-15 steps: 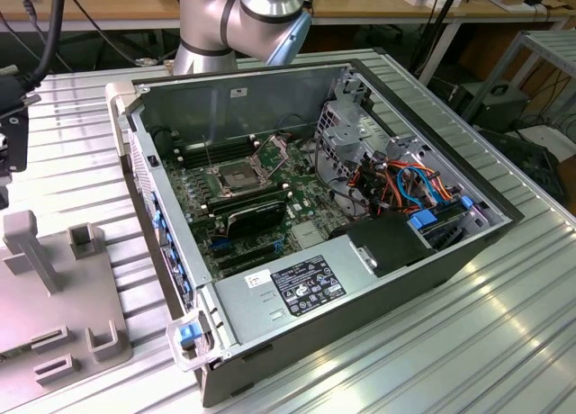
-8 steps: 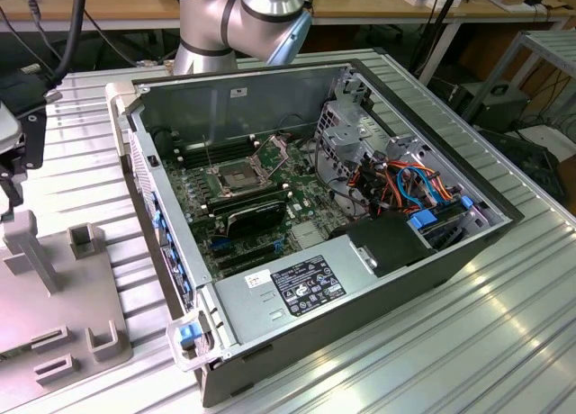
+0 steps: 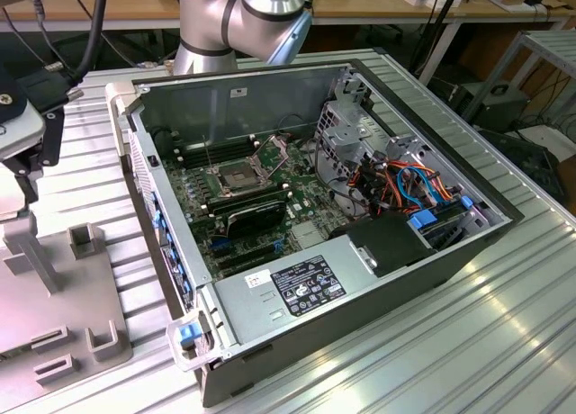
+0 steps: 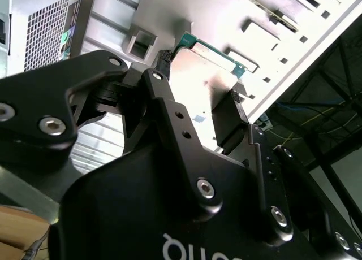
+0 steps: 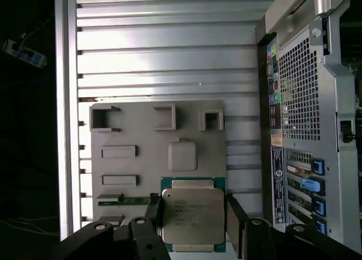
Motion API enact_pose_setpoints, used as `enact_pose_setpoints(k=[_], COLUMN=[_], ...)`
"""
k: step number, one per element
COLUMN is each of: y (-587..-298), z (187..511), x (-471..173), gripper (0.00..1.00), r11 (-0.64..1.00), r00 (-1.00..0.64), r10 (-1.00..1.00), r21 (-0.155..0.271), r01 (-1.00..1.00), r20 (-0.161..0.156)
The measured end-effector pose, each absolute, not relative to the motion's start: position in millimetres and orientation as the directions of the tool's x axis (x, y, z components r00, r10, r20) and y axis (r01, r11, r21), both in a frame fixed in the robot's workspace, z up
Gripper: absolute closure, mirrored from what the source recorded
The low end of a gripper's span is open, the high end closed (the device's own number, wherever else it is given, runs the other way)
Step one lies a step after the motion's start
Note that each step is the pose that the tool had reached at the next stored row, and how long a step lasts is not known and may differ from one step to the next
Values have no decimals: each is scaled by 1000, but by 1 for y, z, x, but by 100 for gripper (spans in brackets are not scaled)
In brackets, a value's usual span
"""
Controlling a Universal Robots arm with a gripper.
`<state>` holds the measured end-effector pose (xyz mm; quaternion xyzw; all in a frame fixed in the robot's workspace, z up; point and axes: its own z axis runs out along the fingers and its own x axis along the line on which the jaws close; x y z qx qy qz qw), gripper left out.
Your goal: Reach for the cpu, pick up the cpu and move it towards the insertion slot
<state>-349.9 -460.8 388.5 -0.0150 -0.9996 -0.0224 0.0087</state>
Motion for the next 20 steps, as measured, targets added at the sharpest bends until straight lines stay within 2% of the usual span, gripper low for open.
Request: enact_pose_setpoints(k=[20], y=[-461], z=[388], x=[-317], gripper=[45], r11=[999], r00=[-999], r10=[30], r21=[45], r01=[30], r20=[18])
